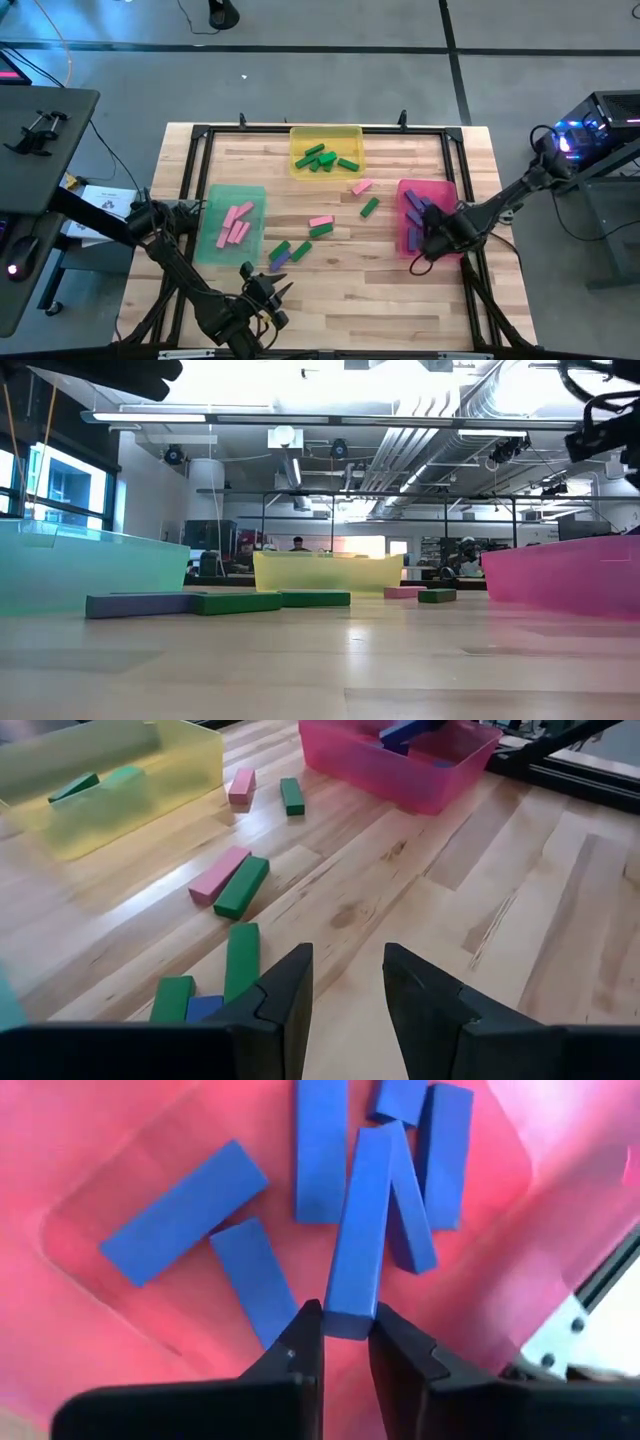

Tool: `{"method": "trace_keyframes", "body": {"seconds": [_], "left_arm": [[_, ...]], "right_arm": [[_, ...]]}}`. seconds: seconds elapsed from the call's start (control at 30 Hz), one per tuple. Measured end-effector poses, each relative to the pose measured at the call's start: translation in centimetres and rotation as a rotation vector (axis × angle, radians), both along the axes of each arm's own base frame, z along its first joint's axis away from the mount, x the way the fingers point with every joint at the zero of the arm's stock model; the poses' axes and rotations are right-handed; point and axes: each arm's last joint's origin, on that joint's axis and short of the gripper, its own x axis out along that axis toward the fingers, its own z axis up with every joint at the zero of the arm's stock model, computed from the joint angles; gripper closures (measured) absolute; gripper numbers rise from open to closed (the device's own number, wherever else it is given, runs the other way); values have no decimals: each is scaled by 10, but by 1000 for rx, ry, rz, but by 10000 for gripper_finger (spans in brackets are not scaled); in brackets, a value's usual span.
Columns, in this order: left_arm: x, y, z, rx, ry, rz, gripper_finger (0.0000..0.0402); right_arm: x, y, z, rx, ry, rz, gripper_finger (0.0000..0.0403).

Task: Sort blocks
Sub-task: Put the blue block into the pink bin, then put the green block into the yellow bin

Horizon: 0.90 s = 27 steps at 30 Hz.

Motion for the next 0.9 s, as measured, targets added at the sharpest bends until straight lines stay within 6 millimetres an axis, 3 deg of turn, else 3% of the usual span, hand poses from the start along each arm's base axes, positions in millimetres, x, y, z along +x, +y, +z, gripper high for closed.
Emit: {"method": "trace_keyframes", "body": {"seconds": [0.3,0.63,0.77,0.9], "left_arm": [[11,10,-1,-31,26,35,291],[26,21,-1,-11,73,37,291],[34,26,-1,8,84,30,291],[41,35,-1,44,107,38,288]], "right_arm": [[20,1,-17,-8,78,137,325],[17,-3,-8,-45,11,176,241],[16,0,-2,-62,-103,212,230],[26,22,6,-65,-389,353,229]]}}
